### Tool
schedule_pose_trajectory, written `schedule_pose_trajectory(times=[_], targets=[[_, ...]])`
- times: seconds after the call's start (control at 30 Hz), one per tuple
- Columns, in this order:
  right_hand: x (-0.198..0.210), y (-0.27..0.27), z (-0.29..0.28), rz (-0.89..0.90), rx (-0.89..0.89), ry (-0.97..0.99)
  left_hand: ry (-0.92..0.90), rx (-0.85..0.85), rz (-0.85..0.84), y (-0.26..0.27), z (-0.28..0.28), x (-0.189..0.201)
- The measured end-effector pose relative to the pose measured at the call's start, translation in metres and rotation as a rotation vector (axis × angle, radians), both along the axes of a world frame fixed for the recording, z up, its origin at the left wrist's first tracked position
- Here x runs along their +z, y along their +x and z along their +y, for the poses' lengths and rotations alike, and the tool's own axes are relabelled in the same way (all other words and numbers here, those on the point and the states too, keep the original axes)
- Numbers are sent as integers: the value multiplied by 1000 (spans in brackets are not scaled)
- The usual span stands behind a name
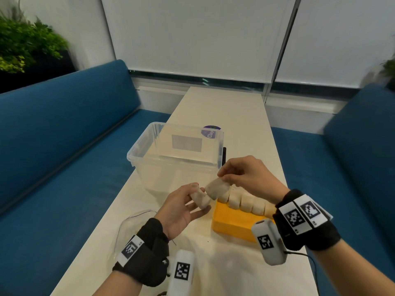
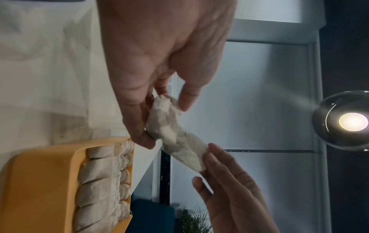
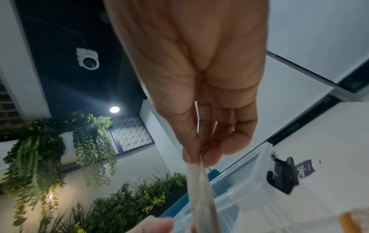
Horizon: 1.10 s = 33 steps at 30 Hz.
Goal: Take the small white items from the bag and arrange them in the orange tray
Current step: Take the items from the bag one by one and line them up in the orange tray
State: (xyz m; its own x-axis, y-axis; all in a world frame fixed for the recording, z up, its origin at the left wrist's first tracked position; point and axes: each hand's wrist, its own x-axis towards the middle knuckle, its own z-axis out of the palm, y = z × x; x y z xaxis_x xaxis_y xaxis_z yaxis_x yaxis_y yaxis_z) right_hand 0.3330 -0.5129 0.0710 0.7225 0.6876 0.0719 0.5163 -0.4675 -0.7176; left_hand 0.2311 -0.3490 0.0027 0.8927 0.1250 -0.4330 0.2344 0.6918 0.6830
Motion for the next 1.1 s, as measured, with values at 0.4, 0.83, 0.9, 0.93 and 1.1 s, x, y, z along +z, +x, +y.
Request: schedule_pose_trajectory(times=[0.4,0.83,0.9,0.93,1.1], targets=[[38,-1,-1,-166,170,-73,178,-278,39,4,-10,13],[23,4,-22,-31,6,141,509,-18,-188,9,-11,9],[20,4,-21,-31,5,114,645,43,-238,10,-12,7],[19,4,-20,-47,16,102,695,71,-261,10,-13,6],[16,9,-17,-144,9,29,758,146,-287,12,-15,1]])
